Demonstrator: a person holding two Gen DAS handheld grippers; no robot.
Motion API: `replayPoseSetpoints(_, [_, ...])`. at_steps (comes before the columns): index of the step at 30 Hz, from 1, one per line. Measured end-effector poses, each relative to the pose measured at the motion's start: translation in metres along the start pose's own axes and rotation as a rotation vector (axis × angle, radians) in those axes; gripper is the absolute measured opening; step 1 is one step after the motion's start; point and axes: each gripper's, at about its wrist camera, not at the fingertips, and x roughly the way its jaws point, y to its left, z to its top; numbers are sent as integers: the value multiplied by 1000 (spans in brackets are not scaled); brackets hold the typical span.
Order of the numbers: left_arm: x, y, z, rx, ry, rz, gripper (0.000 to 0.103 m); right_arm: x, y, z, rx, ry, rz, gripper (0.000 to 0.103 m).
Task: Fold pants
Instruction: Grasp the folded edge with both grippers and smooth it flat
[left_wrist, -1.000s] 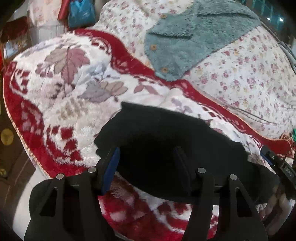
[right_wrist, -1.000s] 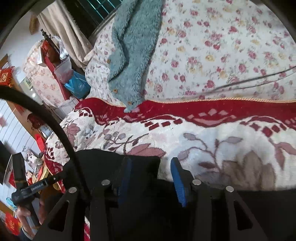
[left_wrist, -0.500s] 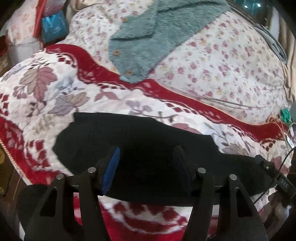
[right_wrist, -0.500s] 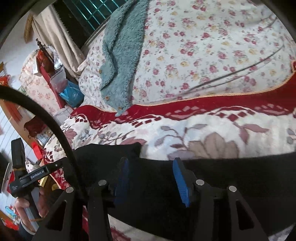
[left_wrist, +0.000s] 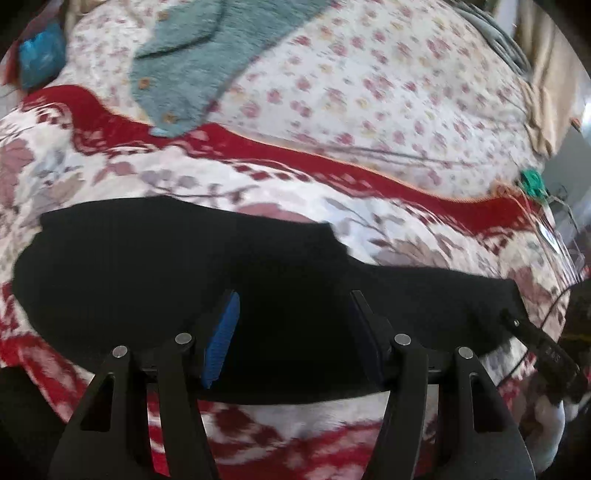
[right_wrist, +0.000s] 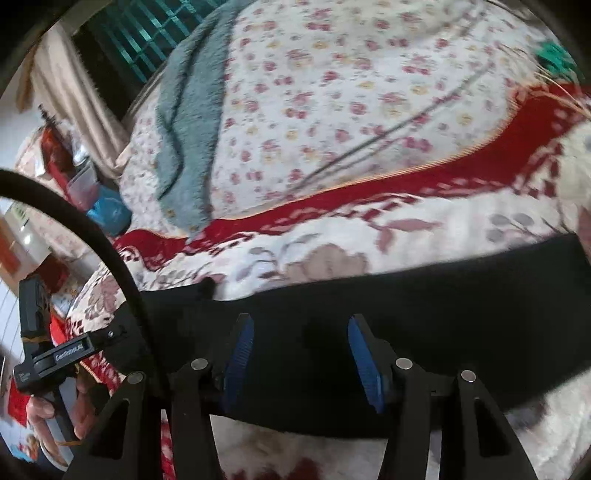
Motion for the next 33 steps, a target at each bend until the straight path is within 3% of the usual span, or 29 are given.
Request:
replayPoseSetpoints(7, [17,-43,-3,87,54,-137,59,-43,-46,-9,105,-27,-74,54])
replayPoseSetpoints(14, [36,-96,0,198,97,-225,59,-96,-99,-26,281,-69,-130,59])
replayPoseSetpoints(18, [49,-128,5,254,136,-291,59,-106,-118,-30,359,-72,-161,65])
replayPoseSetpoints(24, [73,-169,18,319,208,-394,59,-83,-141,-27,484,-58,-95,66])
replayPoseSetpoints(30, [105,-205,33,390,277,-421,59,-74,-164,-18,573,-148,-6,66])
replayPoseSetpoints(33, [117,-224,39,442,300,-472,59,-77,-163,-20,549,-171,17,66])
